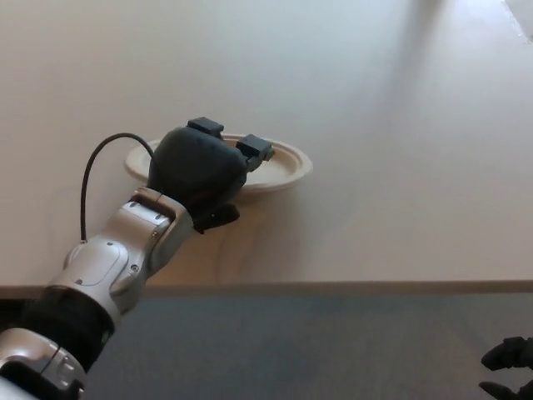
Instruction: A person passes a plate to the robot and the robot grabs it with its left hand and places it at the centre of the table infront of it
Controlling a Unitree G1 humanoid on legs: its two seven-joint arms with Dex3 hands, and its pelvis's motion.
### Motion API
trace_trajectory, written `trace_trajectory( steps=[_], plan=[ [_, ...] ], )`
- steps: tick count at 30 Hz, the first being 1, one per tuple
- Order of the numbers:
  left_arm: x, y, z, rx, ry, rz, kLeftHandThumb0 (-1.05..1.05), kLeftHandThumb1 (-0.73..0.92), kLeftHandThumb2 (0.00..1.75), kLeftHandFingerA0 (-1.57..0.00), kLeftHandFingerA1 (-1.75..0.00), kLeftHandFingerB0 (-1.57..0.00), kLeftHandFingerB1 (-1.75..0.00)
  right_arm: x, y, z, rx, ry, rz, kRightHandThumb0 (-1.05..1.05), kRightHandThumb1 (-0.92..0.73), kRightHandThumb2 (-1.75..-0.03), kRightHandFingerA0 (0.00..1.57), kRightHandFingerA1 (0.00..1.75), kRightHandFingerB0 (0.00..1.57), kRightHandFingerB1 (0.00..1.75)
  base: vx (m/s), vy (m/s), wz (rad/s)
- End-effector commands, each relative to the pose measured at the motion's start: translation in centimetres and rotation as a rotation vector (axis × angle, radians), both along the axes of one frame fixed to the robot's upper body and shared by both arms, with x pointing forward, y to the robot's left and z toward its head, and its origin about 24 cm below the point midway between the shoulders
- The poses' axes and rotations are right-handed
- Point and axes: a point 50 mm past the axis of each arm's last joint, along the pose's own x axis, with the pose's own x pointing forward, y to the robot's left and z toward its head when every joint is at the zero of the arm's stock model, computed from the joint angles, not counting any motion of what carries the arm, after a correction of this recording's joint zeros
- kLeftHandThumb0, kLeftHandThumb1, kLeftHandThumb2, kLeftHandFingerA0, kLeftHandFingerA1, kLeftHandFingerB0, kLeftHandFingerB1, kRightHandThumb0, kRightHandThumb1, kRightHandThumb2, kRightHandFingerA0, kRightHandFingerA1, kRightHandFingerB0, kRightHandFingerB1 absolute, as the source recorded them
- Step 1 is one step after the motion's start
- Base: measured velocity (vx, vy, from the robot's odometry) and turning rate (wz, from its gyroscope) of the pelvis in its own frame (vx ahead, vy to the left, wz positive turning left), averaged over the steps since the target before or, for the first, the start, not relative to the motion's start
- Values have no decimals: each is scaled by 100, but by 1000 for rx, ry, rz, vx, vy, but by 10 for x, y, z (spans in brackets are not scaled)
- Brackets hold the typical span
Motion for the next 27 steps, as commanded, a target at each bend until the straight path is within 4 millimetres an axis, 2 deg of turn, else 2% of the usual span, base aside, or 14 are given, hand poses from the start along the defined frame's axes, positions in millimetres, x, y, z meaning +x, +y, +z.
trace_trajectory(
  steps=[1,2,5,8,9,12,14,16,17,20,23,24,25,27],
  plan=[
    [10,16,10,-172,485,186,-88,48,91,0,-6,0,0,2,-4,3,-33,-2,7,-70,-78,-63,32,56,28,44,0,0,0],
    [13,19,13,-192,541,206,-102,54,68,0,-9,0,-3,2,-4,4,-30,-5,9,-70,-78,-63,31,56,28,44,0,0,0],
    [14,22,15,-200,577,222,-85,45,91,0,-8,0,0,2,-4,4,-29,-4,9,-71,-78,-63,31,56,28,44,0,0,0],
    [14,26,13,-231,618,240,-102,64,61,0,-14,0,0,2,-4,4,-32,-6,13,-70,-78,-63,33,56,28,44,0,0,0],
    [14,27,13,-251,626,239,-105,51,85,0,-13,0,-2,2,-4,4,-32,-7,14,-71,-60,-103,36,64,20,52,0,0,0],
    [12,31,12,-302,639,241,-104,80,64,0,-16,0,-1,3,-5,5,-38,-5,20,-73,-61,-103,34,62,21,52,0,0,0],
    [11,34,11,-344,646,220,-105,77,119,0,-9,0,0,5,-5,6,-27,-8,8,-72,-61,-102,34,62,21,52,0,0,0],
    [10,34,11,-348,664,216,-105,83,124,0,-10,0,0,5,-4,6,-24,-11,8,-63,-58,-103,40,64,17,52,0,0,0],
    [10,35,11,-338,666,211,-105,88,129,0,-10,0,0,5,-4,6,-23,-11,9,-68,-78,-64,35,55,27,44,0,0,0],
    [11,34,12,-320,672,205,-105,88,130,0,-10,0,0,6,-5,8,-22,-17,10,-69,-78,-65,35,56,27,45,0,0,0],
    [10,35,11,-387,716,197,-94,83,126,0,-15,0,-8,6,-5,8,-14,-19,7,-68,-75,-63,40,57,27,45,0,0,0],
    [11,36,12,-384,715,194,-98,92,82,0,-13,0,-2,7,-4,9,-17,-25,8,-70,-77,-64,35,57,28,46,0,0,0],
    [11,36,14,-393,708,188,-95,92,90,0,-13,0,-2,9,-5,10,-17,-30,8,-67,-57,-102,38,65,16,52,0,0,0],
    [10,36,15,-409,700,181,-95,92,90,0,-13,0,-2,9,-5,11,-15,-33,7,-67,-57,-102,38,65,16,52,0,0,0]
  ],
)
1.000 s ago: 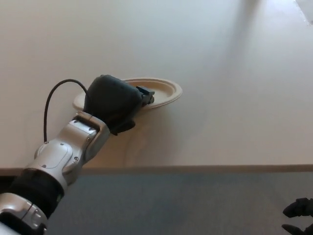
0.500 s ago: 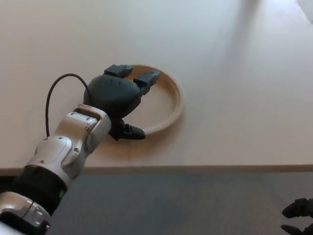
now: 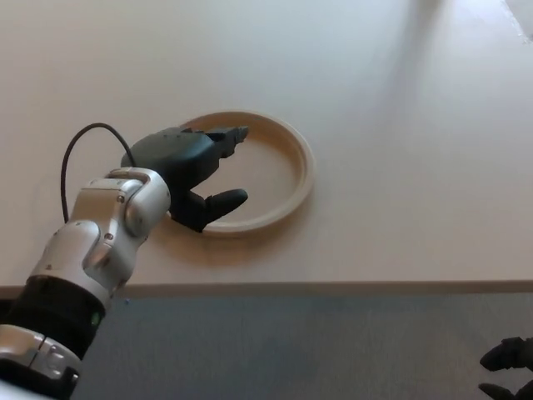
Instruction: A person passes a plate to the robot and the robot grabs it with its left hand and places it at the centre of the table infront of it
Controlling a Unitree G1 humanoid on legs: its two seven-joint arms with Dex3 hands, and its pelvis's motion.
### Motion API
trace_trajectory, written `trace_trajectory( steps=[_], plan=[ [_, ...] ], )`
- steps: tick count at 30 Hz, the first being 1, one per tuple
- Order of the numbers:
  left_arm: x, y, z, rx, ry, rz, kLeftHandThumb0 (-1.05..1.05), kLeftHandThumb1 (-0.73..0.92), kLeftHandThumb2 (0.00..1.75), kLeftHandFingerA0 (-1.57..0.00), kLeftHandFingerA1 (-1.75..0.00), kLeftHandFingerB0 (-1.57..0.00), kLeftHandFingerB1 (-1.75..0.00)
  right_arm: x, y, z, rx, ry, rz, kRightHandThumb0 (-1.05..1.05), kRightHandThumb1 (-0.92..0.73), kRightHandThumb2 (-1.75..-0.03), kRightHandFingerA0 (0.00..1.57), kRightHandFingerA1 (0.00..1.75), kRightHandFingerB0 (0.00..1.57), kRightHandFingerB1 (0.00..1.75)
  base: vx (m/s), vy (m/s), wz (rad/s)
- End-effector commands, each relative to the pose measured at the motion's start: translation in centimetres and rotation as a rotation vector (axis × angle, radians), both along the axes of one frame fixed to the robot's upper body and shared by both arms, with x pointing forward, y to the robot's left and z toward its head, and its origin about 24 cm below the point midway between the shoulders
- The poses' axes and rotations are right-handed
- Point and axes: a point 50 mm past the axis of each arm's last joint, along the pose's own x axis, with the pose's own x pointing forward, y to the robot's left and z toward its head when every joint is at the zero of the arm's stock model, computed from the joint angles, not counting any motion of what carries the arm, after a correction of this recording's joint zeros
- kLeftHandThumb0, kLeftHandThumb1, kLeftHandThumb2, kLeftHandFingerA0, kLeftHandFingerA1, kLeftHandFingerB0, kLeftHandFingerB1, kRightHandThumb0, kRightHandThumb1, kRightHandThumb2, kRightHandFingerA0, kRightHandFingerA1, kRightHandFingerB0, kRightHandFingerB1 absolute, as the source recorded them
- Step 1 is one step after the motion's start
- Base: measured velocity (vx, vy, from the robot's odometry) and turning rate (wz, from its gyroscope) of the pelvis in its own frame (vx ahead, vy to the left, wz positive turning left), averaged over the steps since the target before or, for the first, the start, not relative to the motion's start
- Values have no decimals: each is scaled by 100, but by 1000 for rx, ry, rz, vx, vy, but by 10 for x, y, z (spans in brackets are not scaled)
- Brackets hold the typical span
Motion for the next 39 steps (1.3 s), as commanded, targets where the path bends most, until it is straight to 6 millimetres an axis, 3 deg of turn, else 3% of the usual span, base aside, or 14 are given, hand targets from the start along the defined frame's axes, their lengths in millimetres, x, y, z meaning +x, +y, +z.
trace_trajectory(
  steps=[1,16,17,19,20,21,23,24,28,29,32,36,37,39],
  plan=[
    [-2,7,9,-208,203,16,-95,89,129,0,-15,0,-8,10,-5,12,-5,-39,-3,-70,-74,-62,37,58,25,46,0,0,0],
    [-101,1,86,-538,-626,-209,-92,88,121,-11,-29,-5,-18,2,-6,5,-1,-10,-6,-68,-77,-63,47,59,31,47,0,0,0],
    [-117,4,99,-598,-678,-260,-89,82,115,-10,-32,-9,-24,2,-5,4,-4,-3,-8,-67,-59,-103,42,66,22,53,0,0,0],
    [-132,8,108,-603,-723,-292,-90,81,90,-12,-33,-6,-23,0,-5,3,-3,4,-14,-68,-59,-103,42,66,22,53,0,0,0],
    [-148,13,111,-589,-728,-310,-84,76,107,-11,-42,-6,-33,-1,-5,1,-1,11,-20,-69,-76,-62,39,57,31,45,0,0,0],
    [-158,15,112,-580,-723,-322,-37,47,108,0,-48,0,-48,-3,-6,0,8,15,-26,-62,-56,-101,41,66,20,53,0,0,0],
    [-173,18,106,-590,-674,-335,-37,46,107,0,-48,0,-48,-8,-8,-3,14,27,-25,-68,-74,-62,41,57,29,46,0,0,0],
    [-183,20,101,-592,-635,-342,-83,90,68,-26,-31,-14,-26,-11,-8,-5,10,35,-22,-62,-56,-102,41,65,19,52,0,0,0],
    [-206,26,86,-623,-532,-361,-83,71,100,-23,-45,-11,-40,-17,-8,-10,-5,51,-13,-70,-75,-64,40,59,31,46,0,0,0],
    [-215,29,77,-639,-473,-355,-78,69,99,-27,-47,-14,-40,-19,-9,-11,-16,61,-10,-73,-60,-101,35,63,26,54,0,0,0],
    [-225,34,65,-638,-386,-321,-75,82,65,-46,-36,-35,-32,-25,-8,-17,-13,76,-23,-69,-75,-64,38,58,31,45,0,0,0],
    [-230,43,35,-633,-182,-251,-72,64,97,-57,-56,-36,-47,-36,-10,-23,0,95,-44,-62,-56,-101,40,66,17,52,0,0,0],
    [-230,44,31,-622,-160,-241,-71,79,65,-71,-44,-46,-35,-38,-10,-24,2,95,-43,-69,-76,-63,44,59,28,46,0,0,0],
    [-227,53,11,-572,-93,-188,-78,70,74,-81,-51,-51,-41,-41,-10,-26,-8,102,-29,-71,-77,-63,43,59,28,46,0,0,0]
  ],
)
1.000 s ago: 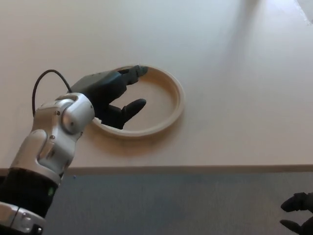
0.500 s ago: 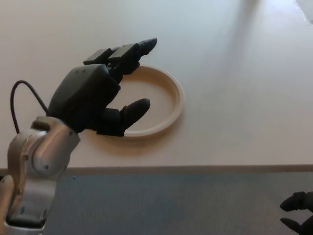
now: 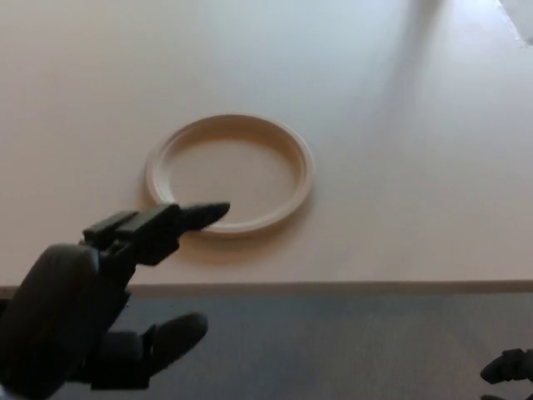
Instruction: A person passes a plate to the robot and the robot grabs it with its left hand and places it at the centre of the table infront of it
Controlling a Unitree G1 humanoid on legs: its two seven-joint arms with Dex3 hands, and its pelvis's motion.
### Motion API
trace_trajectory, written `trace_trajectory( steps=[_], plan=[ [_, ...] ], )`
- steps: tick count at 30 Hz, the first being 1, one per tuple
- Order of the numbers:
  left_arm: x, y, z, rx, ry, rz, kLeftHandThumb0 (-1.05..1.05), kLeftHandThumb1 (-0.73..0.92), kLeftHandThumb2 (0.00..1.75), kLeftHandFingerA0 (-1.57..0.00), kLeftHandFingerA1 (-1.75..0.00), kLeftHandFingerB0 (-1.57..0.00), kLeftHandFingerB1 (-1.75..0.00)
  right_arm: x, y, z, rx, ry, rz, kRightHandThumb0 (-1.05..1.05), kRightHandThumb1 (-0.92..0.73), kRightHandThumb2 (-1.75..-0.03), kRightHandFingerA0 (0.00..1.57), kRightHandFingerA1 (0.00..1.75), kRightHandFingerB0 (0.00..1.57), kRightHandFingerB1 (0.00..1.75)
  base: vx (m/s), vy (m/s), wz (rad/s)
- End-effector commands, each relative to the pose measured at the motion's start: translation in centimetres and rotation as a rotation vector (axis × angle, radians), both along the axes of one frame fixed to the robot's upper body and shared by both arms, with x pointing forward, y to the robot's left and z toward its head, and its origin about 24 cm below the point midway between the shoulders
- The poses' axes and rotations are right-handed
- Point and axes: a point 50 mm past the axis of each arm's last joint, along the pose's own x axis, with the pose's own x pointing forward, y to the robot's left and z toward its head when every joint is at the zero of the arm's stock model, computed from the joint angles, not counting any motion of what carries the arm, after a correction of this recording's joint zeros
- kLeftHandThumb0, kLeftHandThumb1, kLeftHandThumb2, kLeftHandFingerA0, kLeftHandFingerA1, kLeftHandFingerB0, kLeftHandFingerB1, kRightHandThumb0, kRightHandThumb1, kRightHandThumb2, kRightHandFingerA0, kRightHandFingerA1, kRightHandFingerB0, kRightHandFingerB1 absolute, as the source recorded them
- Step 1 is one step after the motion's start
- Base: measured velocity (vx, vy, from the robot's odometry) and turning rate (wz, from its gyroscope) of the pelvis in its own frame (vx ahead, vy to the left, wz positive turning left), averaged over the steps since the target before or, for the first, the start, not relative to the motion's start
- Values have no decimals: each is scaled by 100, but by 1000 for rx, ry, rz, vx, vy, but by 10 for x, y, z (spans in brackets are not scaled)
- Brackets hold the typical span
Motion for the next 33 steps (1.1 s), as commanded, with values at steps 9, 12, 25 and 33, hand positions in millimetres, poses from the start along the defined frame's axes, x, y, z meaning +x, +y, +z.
trace_trajectory(
  steps=[9,12,25,33],
  plan=[
    [-10,52,-106,96,477,91,-72,80,65,-102,-66,-58,-40,-42,-6,-27,-46,95,-35,-69,-77,-63,26,54,26,43,0,0,0],
    [-2,66,-130,109,523,179,-71,80,65,-72,-45,-61,-41,-43,-4,-29,-61,88,-24,-70,-79,-62,19,55,28,45,0,0,0],
    [-14,117,-212,111,747,595,-63,78,64,-51,-43,-46,-38,-56,-4,-36,-65,88,-62,-72,-62,-93,15,57,20,52,0,0,0],
    [-14,137,-222,97,836,702,-64,80,65,-55,-42,-40,-35,-47,-3,-31,-50,59,-82,-72,-80,-63,17,56,25,45,0,0,0]
  ],
)
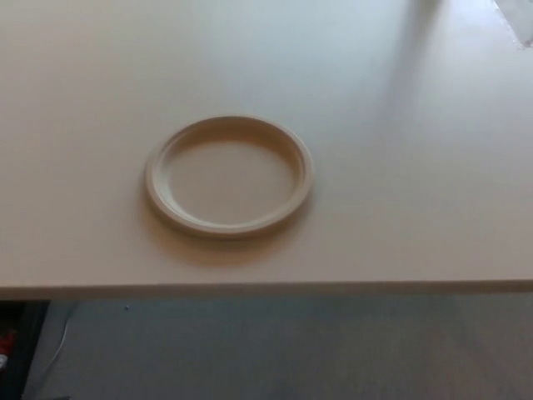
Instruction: A person passes a plate to the robot and the robot grabs it with its left hand and places it at the centre of the table infront of it
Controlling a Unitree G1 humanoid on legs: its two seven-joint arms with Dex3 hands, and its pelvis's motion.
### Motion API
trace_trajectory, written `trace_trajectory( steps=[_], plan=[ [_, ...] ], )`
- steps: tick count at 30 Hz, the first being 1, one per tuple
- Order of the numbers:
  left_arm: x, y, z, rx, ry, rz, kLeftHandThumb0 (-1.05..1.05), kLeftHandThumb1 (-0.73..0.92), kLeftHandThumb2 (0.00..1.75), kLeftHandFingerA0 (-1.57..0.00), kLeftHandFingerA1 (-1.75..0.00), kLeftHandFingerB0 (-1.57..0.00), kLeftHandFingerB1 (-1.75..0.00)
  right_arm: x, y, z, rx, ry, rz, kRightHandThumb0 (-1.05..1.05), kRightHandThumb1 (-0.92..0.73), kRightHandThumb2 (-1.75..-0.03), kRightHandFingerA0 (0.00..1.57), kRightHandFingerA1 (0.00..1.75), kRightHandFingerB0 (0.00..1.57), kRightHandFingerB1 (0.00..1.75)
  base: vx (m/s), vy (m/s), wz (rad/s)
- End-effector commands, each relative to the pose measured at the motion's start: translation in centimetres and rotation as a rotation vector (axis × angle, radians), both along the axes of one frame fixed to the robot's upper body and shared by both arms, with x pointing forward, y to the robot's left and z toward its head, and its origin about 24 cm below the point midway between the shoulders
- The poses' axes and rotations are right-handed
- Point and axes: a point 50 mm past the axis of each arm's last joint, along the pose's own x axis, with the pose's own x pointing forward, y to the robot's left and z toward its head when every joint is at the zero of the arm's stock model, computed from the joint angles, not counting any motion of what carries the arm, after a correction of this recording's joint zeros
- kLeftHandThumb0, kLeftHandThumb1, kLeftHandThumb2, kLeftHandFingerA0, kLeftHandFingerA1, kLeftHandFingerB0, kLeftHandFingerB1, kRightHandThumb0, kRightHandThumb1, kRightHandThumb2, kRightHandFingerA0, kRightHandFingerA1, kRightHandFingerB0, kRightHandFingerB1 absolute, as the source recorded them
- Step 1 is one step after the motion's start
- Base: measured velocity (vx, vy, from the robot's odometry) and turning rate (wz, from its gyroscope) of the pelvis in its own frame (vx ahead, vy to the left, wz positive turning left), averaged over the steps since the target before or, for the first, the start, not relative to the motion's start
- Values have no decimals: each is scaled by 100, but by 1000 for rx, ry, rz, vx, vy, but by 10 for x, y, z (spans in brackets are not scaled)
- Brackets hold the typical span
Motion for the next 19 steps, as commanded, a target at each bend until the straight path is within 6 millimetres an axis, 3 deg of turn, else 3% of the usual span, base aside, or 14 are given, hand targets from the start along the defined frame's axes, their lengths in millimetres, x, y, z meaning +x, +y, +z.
trace_trajectory(
  steps=[1,2,3,6,7,10,11,12,13,14,15,17,18,19],
  plan=[
    [-5,30,-21,120,57,228,-65,79,64,-56,-43,-40,-34,-4,-8,0,-38,-20,-55,-72,-80,-62,17,55,25,45,0,0,0],
    [-5,32,-22,117,69,244,-65,79,64,-56,-43,-40,-34,-4,-8,0,-36,-21,-56,-72,-80,-62,17,55,25,45,0,0,0],
    [-6,34,-24,116,91,267,-70,65,99,-55,-60,-33,-49,-4,-8,0,-32,-21,-57,-71,-79,-63,18,54,24,44,0,0,0],
    [0,39,-23,113,105,299,-70,65,99,-54,-60,-33,-48,3,-8,4,-30,-36,-56,-71,-79,-63,18,55,25,45,0,0,0],
    [3,40,-22,104,102,312,-65,78,64,-58,-45,-40,-34,6,-7,5,-21,-44,-66,-71,-78,-62,16,54,26,45,0,0,0],
    [4,42,-23,104,113,315,-69,79,64,-67,-50,-40,-34,5,-9,6,-11,-48,-71,-72,-79,-62,15,54,24,45,0,0,0],
    [4,42,-23,95,111,317,-73,65,99,-57,-61,-33,-49,5,-8,6,-7,-44,-70,-72,-79,-62,15,55,23,45,0,0,0],
    [8,43,-21,102,103,310,-68,79,64,-69,-50,-40,-34,8,-7,7,-13,-49,-61,-72,-80,-62,17,55,25,45,0,0,0],
    [12,43,-19,111,93,300,-68,79,64,-69,-50,-40,-34,13,-6,9,-22,-55,-51,-72,-80,-62,17,55,25,45,0,0,0],
    [9,44,-19,113,95,296,-71,65,100,-57,-60,-34,-49,10,-6,7,-21,-48,-51,-73,-79,-62,18,54,25,44,0,0,0],
    [9,44,-19,106,93,296,-71,65,100,-54,-60,-34,-50,9,-5,7,-14,-48,-54,-72,-80,-63,18,57,24,46,0,0,0],
    [10,44,-18,87,86,303,-68,78,64,-57,-46,-40,-35,11,-5,8,-8,-51,-50,-72,-80,-63,18,57,23,47,0,0,0],
    [10,44,-18,76,86,311,-68,78,64,-57,-46,-40,-35,11,-5,8,-12,-50,-40,-72,-80,-63,18,57,23,47,0,0,0],
    [10,45,-18,72,86,312,-72,65,99,-48,-58,-35,-49,11,-5,8,-19,-47,-41,-73,-80,-63,18,56,24,46,0,0,0]
  ],
)
